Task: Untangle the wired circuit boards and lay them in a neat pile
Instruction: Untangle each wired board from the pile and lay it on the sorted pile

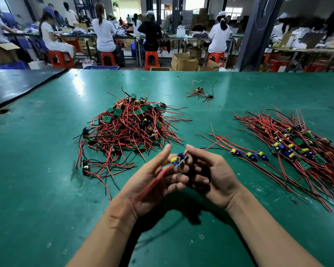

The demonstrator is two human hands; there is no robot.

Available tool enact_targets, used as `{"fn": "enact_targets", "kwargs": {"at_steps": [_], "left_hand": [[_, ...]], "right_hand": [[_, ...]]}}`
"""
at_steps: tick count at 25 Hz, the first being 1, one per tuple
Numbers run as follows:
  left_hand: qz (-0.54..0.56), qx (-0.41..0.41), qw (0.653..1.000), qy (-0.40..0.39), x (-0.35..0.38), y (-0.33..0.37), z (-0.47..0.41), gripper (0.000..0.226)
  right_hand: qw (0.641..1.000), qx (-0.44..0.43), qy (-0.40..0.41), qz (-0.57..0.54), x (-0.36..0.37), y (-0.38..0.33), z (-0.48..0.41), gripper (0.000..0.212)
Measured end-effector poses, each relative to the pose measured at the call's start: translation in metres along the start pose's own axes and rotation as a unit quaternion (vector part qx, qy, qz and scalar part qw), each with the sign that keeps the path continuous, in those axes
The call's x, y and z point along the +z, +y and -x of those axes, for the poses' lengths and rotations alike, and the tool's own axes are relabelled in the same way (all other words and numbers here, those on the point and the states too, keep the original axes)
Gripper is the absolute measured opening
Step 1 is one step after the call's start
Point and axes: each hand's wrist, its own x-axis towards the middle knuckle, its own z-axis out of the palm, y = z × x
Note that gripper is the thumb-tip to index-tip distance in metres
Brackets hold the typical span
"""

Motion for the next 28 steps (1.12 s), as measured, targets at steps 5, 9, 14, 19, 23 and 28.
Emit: {"fn": "enact_targets", "kwargs": {"at_steps": [5, 9, 14, 19, 23, 28], "left_hand": [[-0.037, 0.095, 0.992, 0.07, 0.001, -0.006, -0.005, 0.029], [-0.176, 0.15, 0.961, 0.154, -0.004, -0.01, -0.007, 0.032], [-0.233, 0.146, 0.946, 0.171, -0.003, -0.015, -0.009, 0.02], [-0.264, 0.128, 0.941, 0.169, -0.002, -0.014, -0.011, 0.011], [-0.231, 0.094, 0.955, 0.159, -0.001, -0.012, -0.013, 0.012], [-0.227, 0.094, 0.956, 0.158, 0.001, -0.011, -0.013, 0.016]], "right_hand": [[0.997, -0.024, 0.038, 0.068, 0.001, 0.007, -0.008, 0.031], [0.98, -0.083, 0.093, 0.157, -0.004, 0.013, -0.01, 0.029], [0.946, -0.141, 0.136, 0.259, -0.007, 0.012, -0.008, 0.03], [0.914, -0.152, 0.182, 0.329, -0.009, 0.011, -0.011, 0.02], [0.957, -0.133, 0.161, 0.202, -0.007, 0.011, -0.009, 0.016], [0.944, -0.157, 0.165, 0.24, -0.009, 0.005, -0.01, 0.005]]}}
